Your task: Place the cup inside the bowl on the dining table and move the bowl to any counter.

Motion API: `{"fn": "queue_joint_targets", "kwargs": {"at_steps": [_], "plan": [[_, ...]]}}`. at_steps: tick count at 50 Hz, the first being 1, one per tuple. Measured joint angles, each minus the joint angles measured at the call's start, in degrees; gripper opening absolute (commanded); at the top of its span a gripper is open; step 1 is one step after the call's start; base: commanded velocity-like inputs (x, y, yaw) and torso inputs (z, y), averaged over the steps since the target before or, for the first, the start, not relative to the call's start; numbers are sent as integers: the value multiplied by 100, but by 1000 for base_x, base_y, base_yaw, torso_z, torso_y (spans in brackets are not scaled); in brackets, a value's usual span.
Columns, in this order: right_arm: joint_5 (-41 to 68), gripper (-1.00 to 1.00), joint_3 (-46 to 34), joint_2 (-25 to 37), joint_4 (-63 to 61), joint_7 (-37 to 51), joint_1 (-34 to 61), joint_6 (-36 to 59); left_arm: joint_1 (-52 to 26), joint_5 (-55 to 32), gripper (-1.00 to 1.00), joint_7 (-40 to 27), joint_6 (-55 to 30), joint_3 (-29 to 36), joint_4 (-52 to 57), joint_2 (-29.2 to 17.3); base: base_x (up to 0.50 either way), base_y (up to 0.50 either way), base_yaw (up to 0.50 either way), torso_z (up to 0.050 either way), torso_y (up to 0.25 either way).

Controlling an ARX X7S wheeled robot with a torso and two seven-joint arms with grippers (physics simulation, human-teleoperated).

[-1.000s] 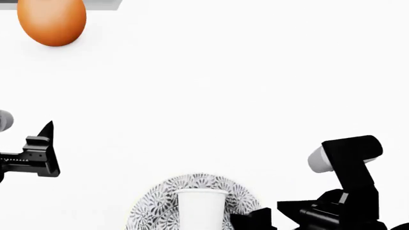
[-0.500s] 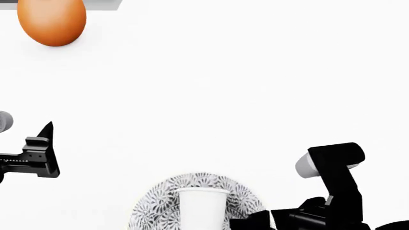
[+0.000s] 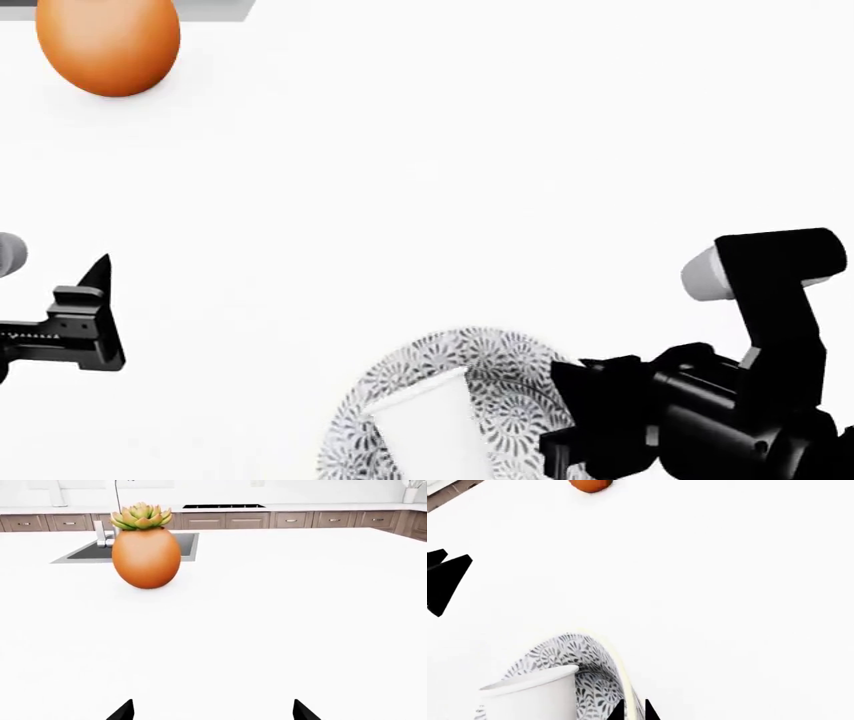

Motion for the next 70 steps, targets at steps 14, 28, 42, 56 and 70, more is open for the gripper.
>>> {"fn": "queue_joint_targets", "kwargs": {"at_steps": [14, 28, 42, 56, 70], "plan": [[202, -100, 433, 174, 32, 244, -103, -312, -12, 9, 100, 4, 42, 34, -50, 11, 0, 0, 0, 0, 0], [233, -100, 1031, 245, 197, 292, -586, -875, 18, 9, 100, 1, 82, 38, -66, -6, -2, 0, 0, 0, 0], [217, -100, 1313, 358, 248, 355, -899, -1102, 35, 5, 100, -9, 105, 31, -76, -28, -322, -391, 0, 0, 0], [177, -100, 1512, 464, 249, 347, -1140, -1243, -12, -27, 100, -64, 17, 97, 24, -53, -160, -500, 0, 0, 0], [139, -100, 1568, 506, 255, 366, -1229, -1305, 32, -88, 100, -114, -12, 73, 150, -83, -20, -500, 0, 0, 0]]}}
